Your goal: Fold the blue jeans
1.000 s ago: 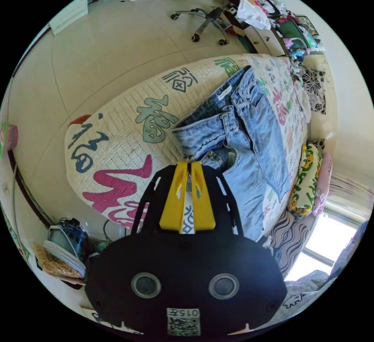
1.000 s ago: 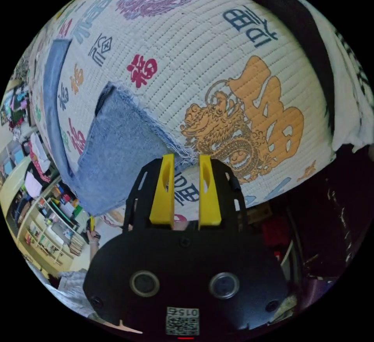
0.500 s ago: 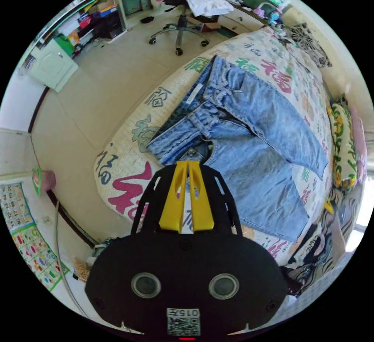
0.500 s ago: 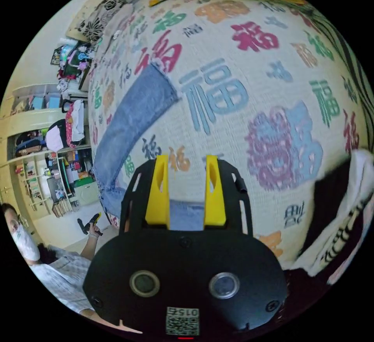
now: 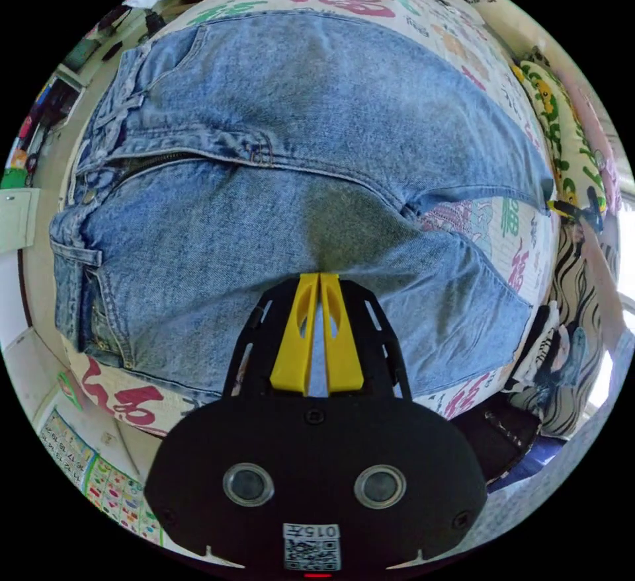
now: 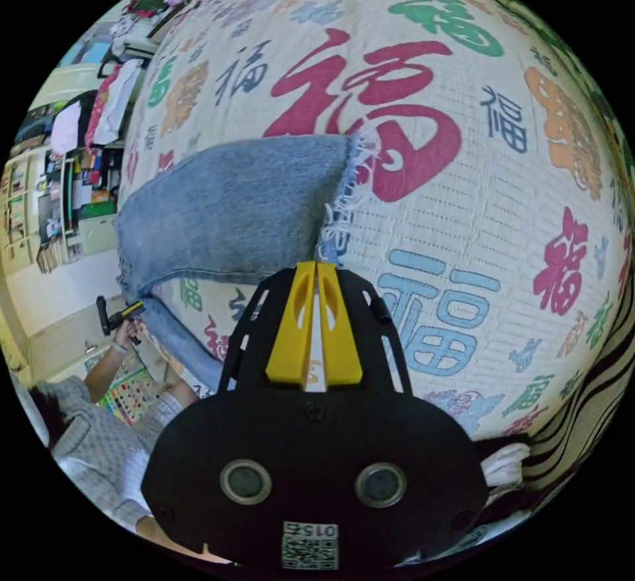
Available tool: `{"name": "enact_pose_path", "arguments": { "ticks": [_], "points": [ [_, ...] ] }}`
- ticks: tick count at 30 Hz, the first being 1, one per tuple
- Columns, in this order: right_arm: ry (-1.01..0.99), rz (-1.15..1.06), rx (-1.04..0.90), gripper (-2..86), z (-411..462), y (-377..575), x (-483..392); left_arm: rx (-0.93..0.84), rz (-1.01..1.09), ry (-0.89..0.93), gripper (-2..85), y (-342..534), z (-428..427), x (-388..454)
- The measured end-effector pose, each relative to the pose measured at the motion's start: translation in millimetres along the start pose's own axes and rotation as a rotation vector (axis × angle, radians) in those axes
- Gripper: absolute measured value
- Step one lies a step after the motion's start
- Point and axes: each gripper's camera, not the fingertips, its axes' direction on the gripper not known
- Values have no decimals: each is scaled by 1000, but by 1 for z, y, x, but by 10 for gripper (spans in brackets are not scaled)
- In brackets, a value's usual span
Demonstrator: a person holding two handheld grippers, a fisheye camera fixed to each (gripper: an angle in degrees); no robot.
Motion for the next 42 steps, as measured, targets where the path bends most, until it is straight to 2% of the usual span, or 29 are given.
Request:
{"name": "enact_pose_path", "arguments": {
  "ticks": [3,5,6,9,11,12,13,16,20,22,24,26,28,30,32,35,37,39,42],
  "points": [
    [10,-86,145,-9,-28,22,-16,-39,-99,188,-9,-12,4,-23],
    [-24,-66,230,-9,-39,42,-11,-62,-115,220,-9,-19,6,-25],
    [-58,-29,241,-9,-36,54,-1,-69,-73,178,-9,-24,5,-18],
    [-201,127,72,-4,11,67,30,-82,57,22,-9,-35,4,8],
    [-280,247,133,3,22,75,38,-95,86,-31,-9,-40,4,18],
    [-306,290,236,9,19,80,38,-105,99,-53,-9,-43,5,23],
    [-312,299,330,21,12,83,34,-110,103,-61,-9,-45,5,25],
    [-287,278,406,72,-2,76,25,-126,117,-79,-9,-51,7,32],
    [-285,53,262,133,-5,37,-6,-114,140,-77,-9,-55,9,37],
    [-107,-99,86,157,12,9,-45,-104,134,-69,-9,-56,10,38],
    [-33,-166,-63,160,36,-7,-67,-91,118,-56,-9,-56,11,38],
    [-40,-134,-104,136,50,-14,-74,-83,106,-46,-9,-56,13,38],
    [-83,-130,-40,36,45,-9,-78,-78,97,-38,-9,-57,14,39],
    [-126,-189,41,19,34,-1,-88,-75,97,-32,-9,-57,16,40],
    [-115,-218,73,13,23,0,-97,-73,97,-25,-9,-57,18,41],
    [31,-205,199,13,-1,-9,-112,-67,81,-3,-9,-56,20,40],
    [104,-25,421,22,-24,-18,-113,-61,67,11,-9,-55,22,40],
    [144,194,557,58,-29,-16,-114,-52,40,27,-9,-52,24,39],
    [-20,166,492,64,-7,-8,-128,-31,31,38,-9,-48,26,40]
  ]
}}
